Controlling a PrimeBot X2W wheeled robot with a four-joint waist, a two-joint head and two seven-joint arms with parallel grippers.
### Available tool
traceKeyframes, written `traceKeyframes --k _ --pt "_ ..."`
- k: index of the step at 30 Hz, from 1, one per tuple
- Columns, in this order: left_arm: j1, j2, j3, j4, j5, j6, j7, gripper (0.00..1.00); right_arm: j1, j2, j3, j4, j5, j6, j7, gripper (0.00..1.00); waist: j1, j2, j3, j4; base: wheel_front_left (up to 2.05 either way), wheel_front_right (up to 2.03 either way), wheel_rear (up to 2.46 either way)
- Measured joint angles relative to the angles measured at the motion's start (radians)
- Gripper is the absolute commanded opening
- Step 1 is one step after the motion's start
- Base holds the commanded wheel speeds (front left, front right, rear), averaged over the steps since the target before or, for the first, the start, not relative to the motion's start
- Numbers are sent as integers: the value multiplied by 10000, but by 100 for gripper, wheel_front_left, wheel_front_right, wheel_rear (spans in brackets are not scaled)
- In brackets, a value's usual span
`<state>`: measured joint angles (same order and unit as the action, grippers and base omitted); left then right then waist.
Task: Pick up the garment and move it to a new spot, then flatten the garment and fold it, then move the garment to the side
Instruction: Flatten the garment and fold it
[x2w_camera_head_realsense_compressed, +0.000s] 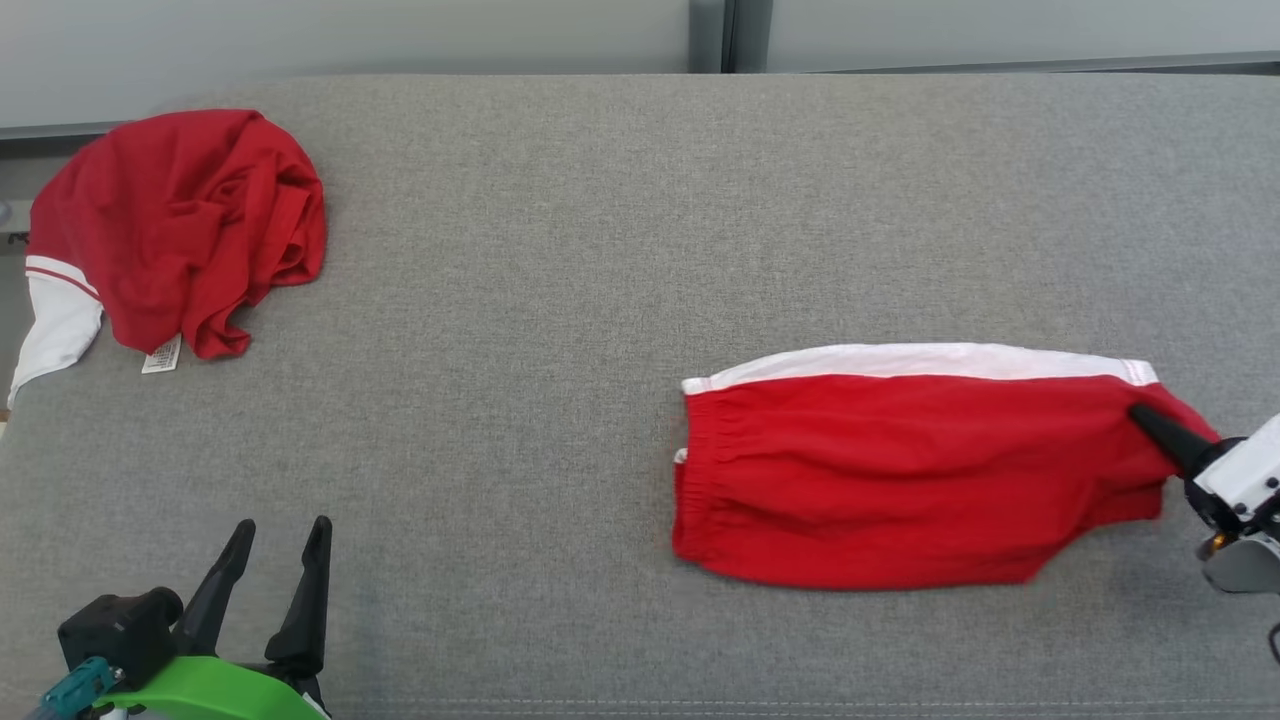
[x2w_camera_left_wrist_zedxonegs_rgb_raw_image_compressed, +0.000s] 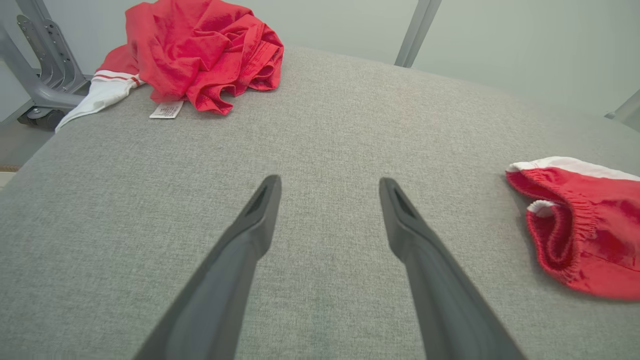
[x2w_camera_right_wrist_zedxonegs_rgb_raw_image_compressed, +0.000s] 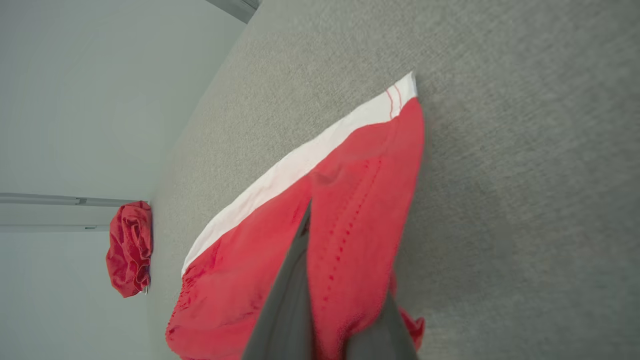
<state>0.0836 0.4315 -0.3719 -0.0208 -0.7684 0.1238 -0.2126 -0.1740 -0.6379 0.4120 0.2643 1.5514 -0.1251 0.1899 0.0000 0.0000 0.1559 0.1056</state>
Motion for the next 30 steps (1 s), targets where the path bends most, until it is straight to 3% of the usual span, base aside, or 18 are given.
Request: traceKeyframes --k 5,11,15,19,24,30 --pt "55 -148 2 -19 65 0 -48 100 40 -579 -2 -642 -290 27 -54 0 0 0 -32 -40 0 0 0" --pt "74 -173 -96 -150 284 0 -54 100 -992 -259 934 -2673 -1062 424 290 0 0 0 -36 -68 0 0 0" --pt "-44 -238 -541 -293 414 -2 121 100 -1390 -50 1939 -3536 -1708 453 842 0 0 0 29 23 0 0 0" --pt "-475 -278 -823 -328 533 -19 336 100 -1447 307 2794 -3703 -2215 334 1281 0 0 0 91 239 0 0 0" --pt "-806 -324 -848 -364 533 -92 447 100 -1503 506 3206 -3444 -2621 163 1496 0 0 0 162 505 0 0 0" --pt "-862 -353 -834 -282 533 -92 535 100 -1943 1264 3710 -2821 -2949 86 1776 0 0 0 280 765 0 0 0"
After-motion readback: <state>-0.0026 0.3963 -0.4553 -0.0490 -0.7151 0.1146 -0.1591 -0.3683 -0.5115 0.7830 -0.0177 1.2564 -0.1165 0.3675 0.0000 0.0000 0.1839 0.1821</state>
